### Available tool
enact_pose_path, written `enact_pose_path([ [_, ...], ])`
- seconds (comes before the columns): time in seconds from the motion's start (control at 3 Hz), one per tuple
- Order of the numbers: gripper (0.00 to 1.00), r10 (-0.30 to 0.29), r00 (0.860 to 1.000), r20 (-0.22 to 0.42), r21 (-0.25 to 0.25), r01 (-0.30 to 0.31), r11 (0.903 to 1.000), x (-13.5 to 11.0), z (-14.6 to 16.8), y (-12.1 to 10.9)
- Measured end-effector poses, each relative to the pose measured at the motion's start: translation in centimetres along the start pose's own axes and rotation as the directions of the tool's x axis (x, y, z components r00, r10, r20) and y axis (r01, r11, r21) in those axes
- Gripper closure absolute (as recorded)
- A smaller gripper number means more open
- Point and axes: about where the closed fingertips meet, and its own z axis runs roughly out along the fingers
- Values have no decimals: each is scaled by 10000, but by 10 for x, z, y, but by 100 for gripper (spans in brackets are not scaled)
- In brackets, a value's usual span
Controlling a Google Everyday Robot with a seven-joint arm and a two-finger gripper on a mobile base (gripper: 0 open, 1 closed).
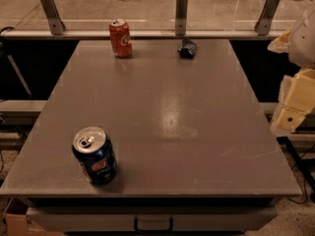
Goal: Move pepsi can near rxbar blueberry
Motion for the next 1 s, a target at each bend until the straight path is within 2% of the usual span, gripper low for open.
enact_pose_path([
  [0.33,0,0,10000,1,2,0,10000,0,0,0],
  [0.67,0,18,9993,363,-124,-13,9999,-1,5,0],
  [1.0,0,-214,9888,1475,-809,337,9962,-21,36,17],
])
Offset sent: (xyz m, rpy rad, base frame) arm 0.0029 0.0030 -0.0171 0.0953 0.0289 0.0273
